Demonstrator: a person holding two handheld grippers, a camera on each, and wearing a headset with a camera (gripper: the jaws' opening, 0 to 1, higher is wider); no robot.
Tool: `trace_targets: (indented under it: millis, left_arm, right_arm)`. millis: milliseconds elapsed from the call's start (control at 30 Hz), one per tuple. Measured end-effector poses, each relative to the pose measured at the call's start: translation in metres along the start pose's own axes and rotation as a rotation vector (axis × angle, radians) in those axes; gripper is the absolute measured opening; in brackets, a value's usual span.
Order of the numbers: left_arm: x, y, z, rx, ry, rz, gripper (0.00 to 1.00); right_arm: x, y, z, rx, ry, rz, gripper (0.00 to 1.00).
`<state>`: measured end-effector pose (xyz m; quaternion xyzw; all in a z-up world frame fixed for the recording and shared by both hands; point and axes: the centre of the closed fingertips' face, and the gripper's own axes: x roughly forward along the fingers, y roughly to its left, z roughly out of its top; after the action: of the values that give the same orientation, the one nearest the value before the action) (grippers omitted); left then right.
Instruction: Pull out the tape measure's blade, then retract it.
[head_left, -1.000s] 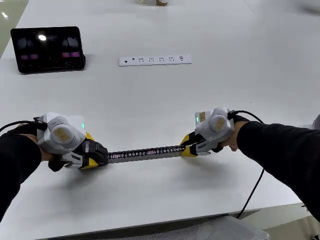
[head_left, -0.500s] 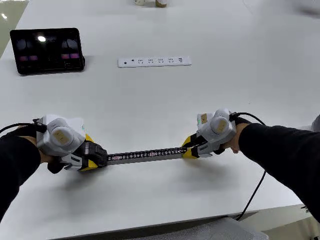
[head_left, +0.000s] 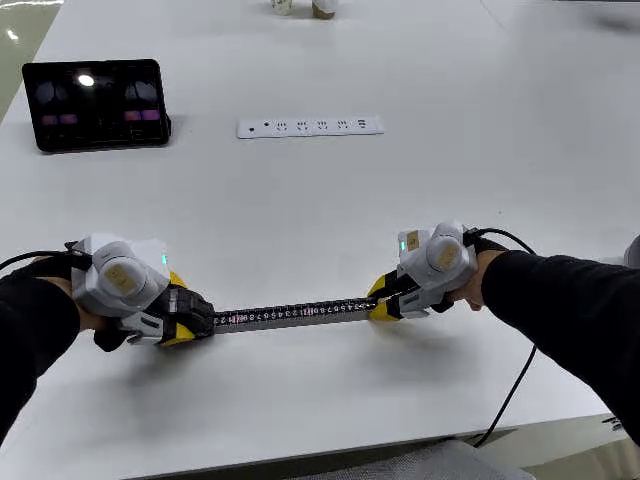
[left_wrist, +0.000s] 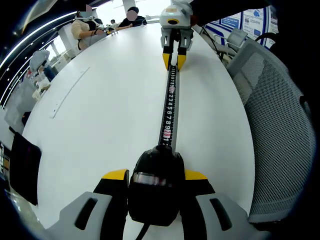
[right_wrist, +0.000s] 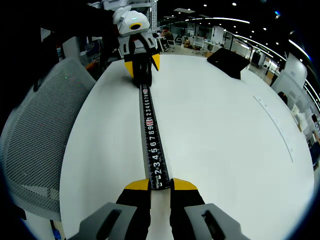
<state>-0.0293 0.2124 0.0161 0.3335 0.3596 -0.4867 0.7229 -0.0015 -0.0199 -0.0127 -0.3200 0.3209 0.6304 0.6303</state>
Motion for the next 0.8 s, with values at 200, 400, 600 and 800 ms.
trace_targets:
  millis: [200, 400, 600, 800]
  left_arm:
    - [0.0, 0.0011, 0.0005, -0.014, -0.008, -0.002, 0.35]
    - [0.001, 0.0019, 0.0004, -0.001, -0.005, 0.001, 0.35]
    - [0.0002, 0.0004, 0.0011, 0.02, 0.014, -0.009, 0.35]
    - [-0.0007, 0.0009, 0.0007, 0.03, 0.016, -0.009, 0.34]
  right_arm:
    - [0.0005, 0.0006, 0.0009, -0.022, 0.018, -0.003, 0.12]
    - [0.001, -0.0002, 0.001, -0.037, 0.047, 0.0, 0.12]
    - [0.0013, 0.001, 0.0004, -0.035, 0.07, -0.003, 0.13]
    - [0.0016, 0.0014, -0.0006, -0.027, 0.088, -0.006, 0.13]
